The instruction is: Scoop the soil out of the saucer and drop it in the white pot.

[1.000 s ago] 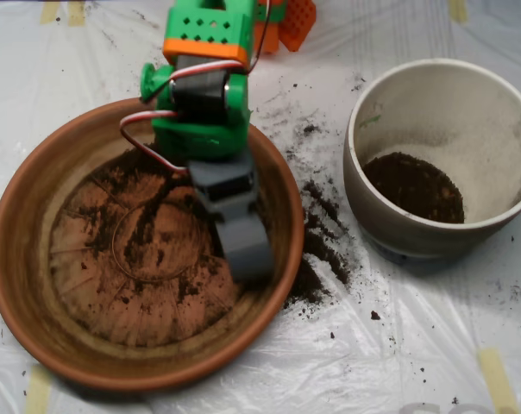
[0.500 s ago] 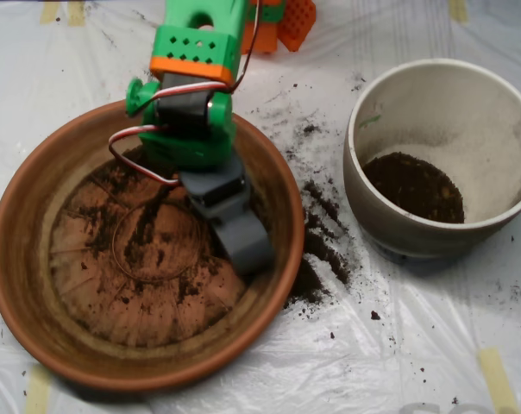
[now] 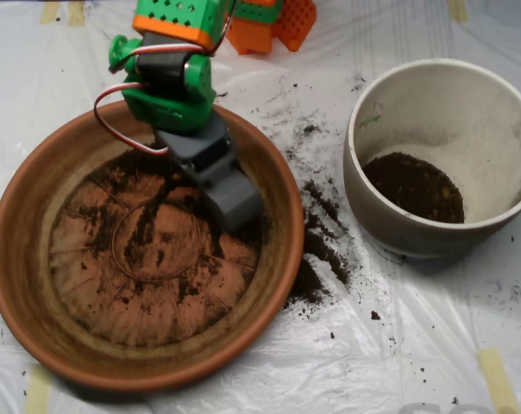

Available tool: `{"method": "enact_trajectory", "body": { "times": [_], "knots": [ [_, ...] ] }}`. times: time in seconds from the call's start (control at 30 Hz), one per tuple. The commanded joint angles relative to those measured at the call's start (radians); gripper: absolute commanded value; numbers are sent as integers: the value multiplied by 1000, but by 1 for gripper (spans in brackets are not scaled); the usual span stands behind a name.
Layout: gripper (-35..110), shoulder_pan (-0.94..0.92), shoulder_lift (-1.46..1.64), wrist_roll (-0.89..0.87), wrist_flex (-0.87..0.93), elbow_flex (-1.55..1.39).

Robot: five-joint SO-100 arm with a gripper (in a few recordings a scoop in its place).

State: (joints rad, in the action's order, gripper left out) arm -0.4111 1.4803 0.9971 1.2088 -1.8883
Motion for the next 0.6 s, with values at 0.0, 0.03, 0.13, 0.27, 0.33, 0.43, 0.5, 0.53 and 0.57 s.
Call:
{"method": "enact_trajectory", "body": {
  "times": [0.0, 0.03, 0.13, 0.27, 0.33, 0.43, 0.5, 0.53, 0.57],
  "knots": [
    [26, -29, 120, 40, -20, -23],
    [25, -31, 120, 48, -28, -25],
    [21, -35, 127, 64, -64, -43],
    [19, -41, 114, 97, -97, -49],
    [19, -46, 101, 112, -98, -51],
    [19, -46, 81, 132, -103, -64],
    [19, -48, 71, 137, -109, -72],
    [19, -51, 67, 143, -103, -74],
    [19, -51, 66, 146, -104, -80]
  ]
}}
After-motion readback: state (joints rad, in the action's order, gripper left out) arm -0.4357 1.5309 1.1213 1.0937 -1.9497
